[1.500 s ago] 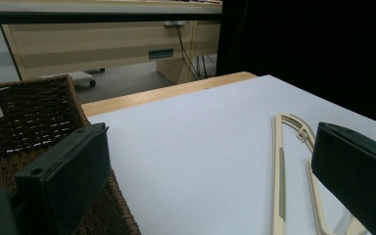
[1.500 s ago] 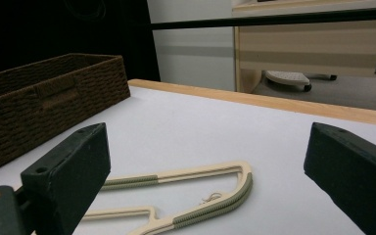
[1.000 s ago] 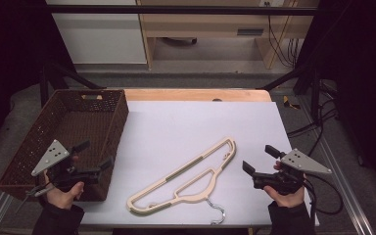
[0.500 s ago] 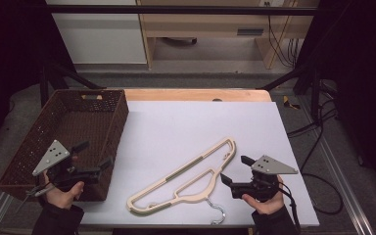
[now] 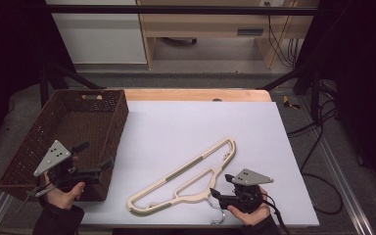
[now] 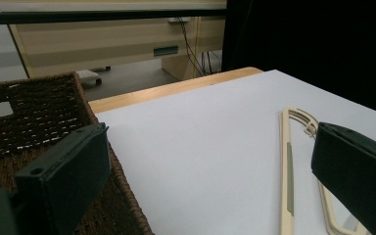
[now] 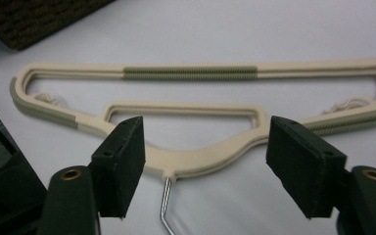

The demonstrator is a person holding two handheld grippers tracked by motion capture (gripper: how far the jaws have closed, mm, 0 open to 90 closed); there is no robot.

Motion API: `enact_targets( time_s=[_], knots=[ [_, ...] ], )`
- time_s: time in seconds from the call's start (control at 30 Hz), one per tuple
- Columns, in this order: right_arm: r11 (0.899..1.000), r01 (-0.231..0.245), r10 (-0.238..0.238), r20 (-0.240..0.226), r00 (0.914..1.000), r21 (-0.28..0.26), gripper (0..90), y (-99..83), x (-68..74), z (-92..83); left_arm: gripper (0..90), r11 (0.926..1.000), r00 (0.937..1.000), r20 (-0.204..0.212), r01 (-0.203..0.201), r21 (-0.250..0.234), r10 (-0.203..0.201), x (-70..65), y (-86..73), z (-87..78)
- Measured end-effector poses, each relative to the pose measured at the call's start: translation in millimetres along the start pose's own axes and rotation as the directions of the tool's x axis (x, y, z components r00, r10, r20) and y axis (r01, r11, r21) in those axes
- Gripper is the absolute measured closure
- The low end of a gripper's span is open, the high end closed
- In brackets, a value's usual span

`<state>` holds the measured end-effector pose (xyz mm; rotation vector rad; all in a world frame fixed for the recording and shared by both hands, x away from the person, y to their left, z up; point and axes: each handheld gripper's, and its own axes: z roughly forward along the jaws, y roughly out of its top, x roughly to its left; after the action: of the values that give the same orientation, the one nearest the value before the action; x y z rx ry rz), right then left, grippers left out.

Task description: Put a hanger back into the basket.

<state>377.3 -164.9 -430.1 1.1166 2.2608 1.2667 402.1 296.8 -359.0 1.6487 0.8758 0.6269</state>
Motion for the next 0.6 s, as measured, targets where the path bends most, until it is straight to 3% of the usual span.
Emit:
enact_targets(
  time_s=[0.23,0.47,0.6],
  knots=[
    [0.995,-0.002,0.003,-0.013,0.9999,0.103,46.0,-17.7,13.4,18.1,1.1,1.0,1.0,0.001,-0.008,-0.001,0.008,-2.1,0.4,0.5],
    [0.99,0.01,-0.006,-0.024,0.9997,0.139,57.3,-25.7,19.3,27.2,1.1,0.9999,0.9999,0.004,-0.011,0.002,0.011,-3.7,0.2,1.5],
    [0.985,-0.008,0.012,-0.022,0.9997,0.172,65.5,-28.4,21.1,30.1,1.1,0.9999,0.9999,0.006,-0.013,0.005,0.013,-4.6,0.0,2.2]
  ],
)
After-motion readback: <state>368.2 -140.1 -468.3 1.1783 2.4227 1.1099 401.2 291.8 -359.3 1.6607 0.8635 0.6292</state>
